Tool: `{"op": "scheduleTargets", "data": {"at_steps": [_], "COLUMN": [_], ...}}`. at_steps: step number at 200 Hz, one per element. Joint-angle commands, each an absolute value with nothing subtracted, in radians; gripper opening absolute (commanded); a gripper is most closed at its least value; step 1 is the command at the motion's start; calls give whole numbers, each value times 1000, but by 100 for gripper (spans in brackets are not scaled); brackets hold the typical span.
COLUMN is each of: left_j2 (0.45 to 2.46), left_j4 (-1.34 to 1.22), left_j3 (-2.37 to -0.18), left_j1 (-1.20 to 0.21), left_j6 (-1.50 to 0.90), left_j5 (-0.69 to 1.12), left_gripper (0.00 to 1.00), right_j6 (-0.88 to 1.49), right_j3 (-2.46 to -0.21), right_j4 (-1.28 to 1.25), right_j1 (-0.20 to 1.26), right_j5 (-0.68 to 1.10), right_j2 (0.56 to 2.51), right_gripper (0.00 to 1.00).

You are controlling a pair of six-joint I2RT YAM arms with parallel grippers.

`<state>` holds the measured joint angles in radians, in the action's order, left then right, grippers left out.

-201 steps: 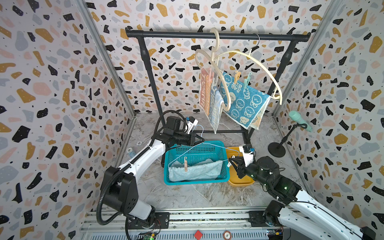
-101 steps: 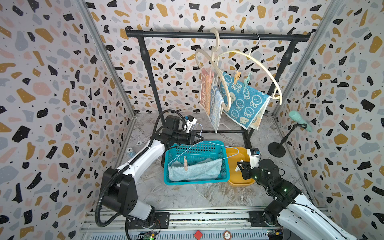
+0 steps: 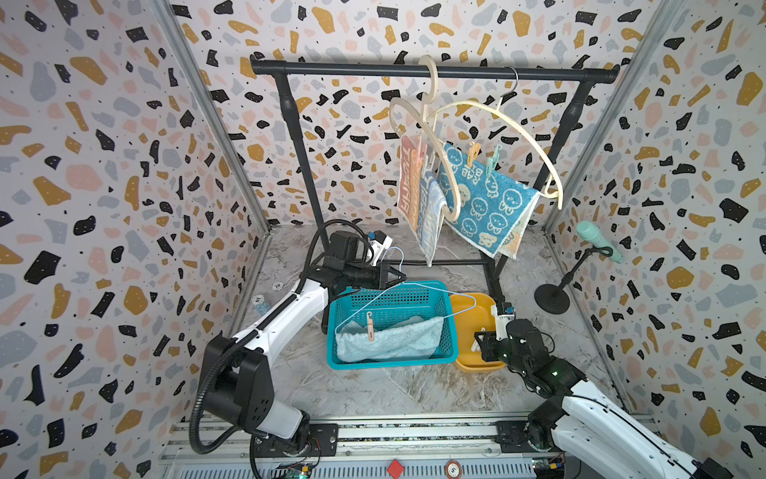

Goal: Remove the clothespins securing towels to the hanger
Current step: Place the clothespin in the storage box.

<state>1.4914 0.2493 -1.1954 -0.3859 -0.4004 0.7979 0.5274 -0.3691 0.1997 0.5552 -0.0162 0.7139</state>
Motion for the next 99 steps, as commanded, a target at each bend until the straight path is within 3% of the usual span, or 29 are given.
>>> {"op": "scheduleTargets", "data": {"at_steps": [1,99], "left_j2": [1460,1456], "left_j4": [216,215], "left_j3": [-1187,-1177], "left_j1": [-379,-377], "left_j6": [-407,-402], "left_j5": [805,808], "left_gripper": [0,0], "right_j6": [544,543], "right_j3": [-363,-348], "right_j4": [148,75], "right_j1": [552,549], "right_j5": [-35,-57], "right_j2": [729,820], "right_gripper": [1,21]}}
